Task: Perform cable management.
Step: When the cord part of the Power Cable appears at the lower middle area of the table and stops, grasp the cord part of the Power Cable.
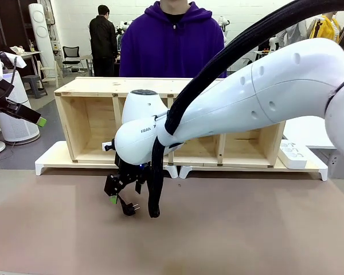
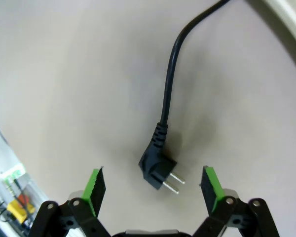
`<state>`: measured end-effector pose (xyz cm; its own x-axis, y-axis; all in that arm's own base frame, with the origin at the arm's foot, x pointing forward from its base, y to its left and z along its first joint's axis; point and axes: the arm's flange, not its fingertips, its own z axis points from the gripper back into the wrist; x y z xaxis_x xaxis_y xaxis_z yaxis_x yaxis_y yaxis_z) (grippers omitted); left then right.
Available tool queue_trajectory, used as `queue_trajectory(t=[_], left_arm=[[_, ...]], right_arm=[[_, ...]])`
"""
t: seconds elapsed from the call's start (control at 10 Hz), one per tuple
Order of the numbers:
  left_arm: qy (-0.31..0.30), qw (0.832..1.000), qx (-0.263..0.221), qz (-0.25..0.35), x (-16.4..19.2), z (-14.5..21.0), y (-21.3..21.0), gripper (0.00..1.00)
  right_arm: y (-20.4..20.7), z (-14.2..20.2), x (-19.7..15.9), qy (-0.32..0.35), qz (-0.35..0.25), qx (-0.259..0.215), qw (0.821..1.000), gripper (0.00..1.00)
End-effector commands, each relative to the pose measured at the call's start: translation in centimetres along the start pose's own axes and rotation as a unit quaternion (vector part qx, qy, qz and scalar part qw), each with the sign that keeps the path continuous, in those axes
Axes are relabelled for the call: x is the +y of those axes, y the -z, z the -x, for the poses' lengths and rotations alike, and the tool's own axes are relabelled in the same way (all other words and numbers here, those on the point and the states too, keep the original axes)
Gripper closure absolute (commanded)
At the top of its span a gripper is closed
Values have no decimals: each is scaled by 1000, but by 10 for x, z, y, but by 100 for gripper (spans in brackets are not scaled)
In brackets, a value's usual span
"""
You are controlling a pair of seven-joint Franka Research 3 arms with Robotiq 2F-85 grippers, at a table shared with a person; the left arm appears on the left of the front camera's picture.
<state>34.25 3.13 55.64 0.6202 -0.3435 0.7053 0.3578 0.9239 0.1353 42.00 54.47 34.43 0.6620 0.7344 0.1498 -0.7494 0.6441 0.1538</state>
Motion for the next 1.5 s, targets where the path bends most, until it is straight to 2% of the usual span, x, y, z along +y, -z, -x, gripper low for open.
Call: queue_trajectory(t=[0.0,0.2,0.4,1.1,1.2,1.3,1.4], left_arm=[[-4,1000,-4,1,1,1,1,0],[-4,1000,-4,1,1,1,1,0],[-4,1000,-4,1,1,1,1,0],[-4,1000,-4,1,1,1,1,0],[-4,1000,-4,1,1,1,1,0],[-4,1000,-4,1,1,1,1,0],[-4,1000,-4,1,1,1,1,0]], right_arm=[[15,-18,-7,-35,22,8,999,0],[36,-36,-6,-91,35,-17,995,0],[41,-48,-7,-99,29,-21,994,0],[37,-47,-8,-17,33,14,999,4],[40,-47,-10,-11,30,21,999,8],[42,-45,-11,-7,30,26,999,21],[41,-43,-12,-1,30,28,999,27]])
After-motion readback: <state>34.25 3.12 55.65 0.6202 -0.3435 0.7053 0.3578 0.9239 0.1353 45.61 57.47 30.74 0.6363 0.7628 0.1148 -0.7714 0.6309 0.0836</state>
